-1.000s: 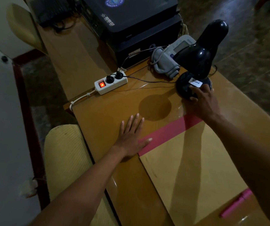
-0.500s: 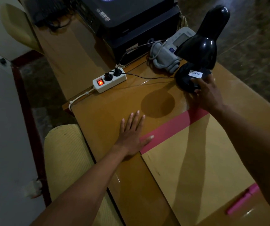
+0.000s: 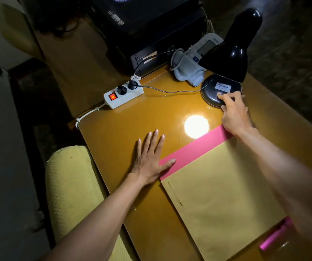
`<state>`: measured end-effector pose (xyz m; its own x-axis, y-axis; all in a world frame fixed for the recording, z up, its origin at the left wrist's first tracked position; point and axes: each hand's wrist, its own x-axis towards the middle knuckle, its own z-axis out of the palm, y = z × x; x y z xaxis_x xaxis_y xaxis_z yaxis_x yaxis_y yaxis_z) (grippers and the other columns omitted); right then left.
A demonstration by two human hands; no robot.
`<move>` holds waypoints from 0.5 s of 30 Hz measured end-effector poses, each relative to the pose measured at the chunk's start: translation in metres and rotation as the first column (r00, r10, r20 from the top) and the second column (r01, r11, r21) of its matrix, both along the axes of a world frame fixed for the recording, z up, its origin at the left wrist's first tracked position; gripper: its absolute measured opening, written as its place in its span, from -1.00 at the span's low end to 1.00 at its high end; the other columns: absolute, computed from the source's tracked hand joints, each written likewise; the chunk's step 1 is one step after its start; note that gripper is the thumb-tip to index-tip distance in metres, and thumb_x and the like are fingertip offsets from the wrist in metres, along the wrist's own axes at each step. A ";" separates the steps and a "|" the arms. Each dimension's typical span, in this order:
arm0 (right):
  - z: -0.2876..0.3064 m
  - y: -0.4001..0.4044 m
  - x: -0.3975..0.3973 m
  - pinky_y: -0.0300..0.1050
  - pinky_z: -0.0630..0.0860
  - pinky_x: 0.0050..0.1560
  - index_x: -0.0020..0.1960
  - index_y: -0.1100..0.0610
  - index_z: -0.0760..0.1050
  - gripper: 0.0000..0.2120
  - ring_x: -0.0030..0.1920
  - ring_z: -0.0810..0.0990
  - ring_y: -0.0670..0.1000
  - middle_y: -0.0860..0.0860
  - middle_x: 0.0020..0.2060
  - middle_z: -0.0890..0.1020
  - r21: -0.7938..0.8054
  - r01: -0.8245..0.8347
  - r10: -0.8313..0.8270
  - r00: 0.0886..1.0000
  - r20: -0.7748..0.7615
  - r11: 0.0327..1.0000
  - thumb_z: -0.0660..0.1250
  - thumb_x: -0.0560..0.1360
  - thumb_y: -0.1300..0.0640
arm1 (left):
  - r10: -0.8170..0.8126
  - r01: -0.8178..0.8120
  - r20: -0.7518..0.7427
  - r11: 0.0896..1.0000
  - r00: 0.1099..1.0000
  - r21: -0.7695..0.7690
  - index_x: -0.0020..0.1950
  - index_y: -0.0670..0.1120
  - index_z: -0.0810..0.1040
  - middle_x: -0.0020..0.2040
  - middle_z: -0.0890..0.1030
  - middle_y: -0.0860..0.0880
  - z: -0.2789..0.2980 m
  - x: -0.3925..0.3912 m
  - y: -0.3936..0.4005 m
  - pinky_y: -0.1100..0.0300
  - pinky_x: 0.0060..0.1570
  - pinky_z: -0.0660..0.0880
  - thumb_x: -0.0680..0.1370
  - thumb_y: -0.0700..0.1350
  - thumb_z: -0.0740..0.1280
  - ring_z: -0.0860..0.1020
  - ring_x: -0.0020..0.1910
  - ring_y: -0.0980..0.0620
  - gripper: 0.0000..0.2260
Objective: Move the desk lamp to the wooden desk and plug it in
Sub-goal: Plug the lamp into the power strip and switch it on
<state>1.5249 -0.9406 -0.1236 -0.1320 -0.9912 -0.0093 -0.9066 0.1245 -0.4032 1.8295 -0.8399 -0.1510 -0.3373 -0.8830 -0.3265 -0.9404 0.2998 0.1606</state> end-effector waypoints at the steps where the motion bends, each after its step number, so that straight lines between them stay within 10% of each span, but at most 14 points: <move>1: 0.000 0.000 0.000 0.22 0.49 0.22 0.49 0.12 0.41 -0.60 0.35 0.42 0.32 0.18 0.37 0.37 0.003 -0.003 0.003 1.000 0.000 1.000 0.19 0.67 0.29 | -0.001 0.001 0.003 1.000 1.000 0.003 0.63 -0.01 -0.29 0.60 -0.37 -0.08 0.000 0.000 0.000 -0.16 0.49 -0.37 0.55 0.44 -0.01 -0.32 0.60 -0.08 -0.14; 15: 0.004 0.002 0.006 0.23 0.47 0.27 0.59 0.15 0.28 -0.51 0.41 0.36 0.30 0.19 0.37 0.37 0.036 0.031 -0.031 1.000 -0.001 0.999 0.22 0.67 0.27 | -0.013 0.013 0.012 1.000 1.000 0.016 0.62 -0.02 -0.31 0.60 -0.38 -0.09 0.001 0.000 -0.001 -0.14 0.47 -0.41 0.49 0.46 -0.10 -0.36 0.59 -0.08 -0.12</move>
<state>1.5310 -0.9386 -0.1197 -0.1623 -0.9857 -0.0452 -0.9024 0.1667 -0.3974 1.8296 -0.8412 -0.1496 -0.3448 -0.8732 -0.3445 -0.9383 0.3097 0.1542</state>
